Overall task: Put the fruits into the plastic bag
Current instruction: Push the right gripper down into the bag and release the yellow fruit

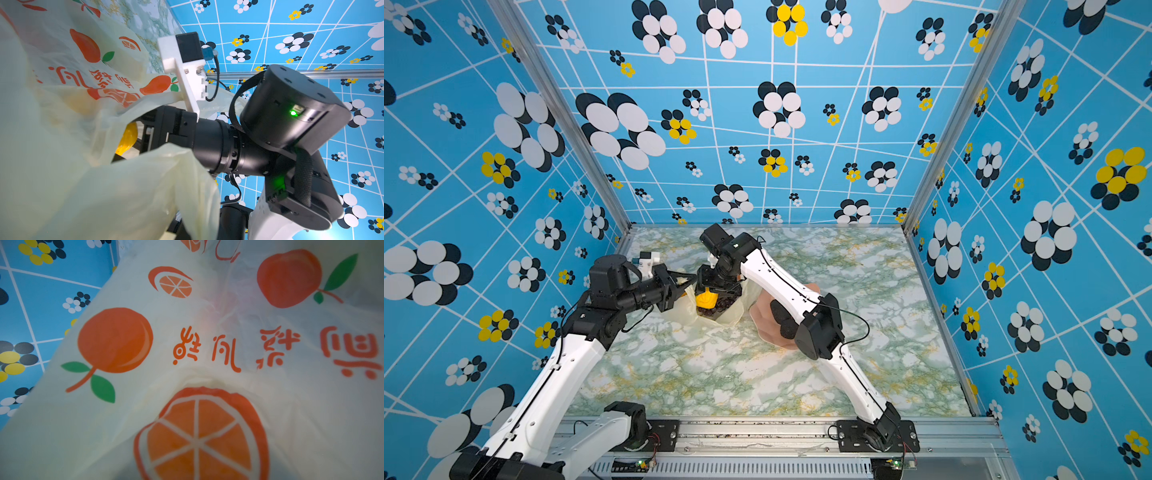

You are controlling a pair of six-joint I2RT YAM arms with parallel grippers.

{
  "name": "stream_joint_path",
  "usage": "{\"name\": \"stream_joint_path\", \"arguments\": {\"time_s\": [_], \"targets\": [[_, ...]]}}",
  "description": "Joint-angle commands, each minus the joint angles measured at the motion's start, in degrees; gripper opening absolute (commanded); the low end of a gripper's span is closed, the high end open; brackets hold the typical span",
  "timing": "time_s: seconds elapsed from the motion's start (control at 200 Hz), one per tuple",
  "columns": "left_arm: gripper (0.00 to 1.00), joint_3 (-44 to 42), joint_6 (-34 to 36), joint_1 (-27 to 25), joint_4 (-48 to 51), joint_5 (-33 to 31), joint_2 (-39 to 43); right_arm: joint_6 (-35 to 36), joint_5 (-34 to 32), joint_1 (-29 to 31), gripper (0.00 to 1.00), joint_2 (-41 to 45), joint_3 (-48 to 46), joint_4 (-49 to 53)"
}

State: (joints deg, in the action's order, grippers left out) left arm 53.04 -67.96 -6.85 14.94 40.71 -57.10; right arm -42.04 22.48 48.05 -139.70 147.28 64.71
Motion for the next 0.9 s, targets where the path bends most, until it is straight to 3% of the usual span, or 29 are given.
{"name": "stream_joint_path", "arguments": {"time_s": [0.0, 0.215, 0.345, 0.45, 0.895], "targets": [[0.00, -0.11, 0.12, 0.48, -0.98, 0.33, 1.07, -3.22, 3.27, 0.46, 0.54, -1.59, 0.64, -3.89], [0.00, -0.70, -0.15, 0.44, -1.23, 0.50, 1.29, -6.41, 6.41, 0.45, 0.60, -3.38, -0.75, -9.34], [0.00, -0.84, -0.19, 0.52, -1.24, 0.47, 1.35, -8.39, 8.12, 0.46, 0.69, -3.39, -1.76, -13.80], [0.00, -0.92, -0.21, 0.52, -1.23, 0.42, 1.26, -8.75, 8.62, 0.44, 0.82, -3.30, -1.68, -15.39], [0.00, -0.30, -0.39, 0.53, -1.41, 0.34, 0.33, -7.49, 9.29, 0.04, 0.88, -2.95, -1.87, -15.09]]}}
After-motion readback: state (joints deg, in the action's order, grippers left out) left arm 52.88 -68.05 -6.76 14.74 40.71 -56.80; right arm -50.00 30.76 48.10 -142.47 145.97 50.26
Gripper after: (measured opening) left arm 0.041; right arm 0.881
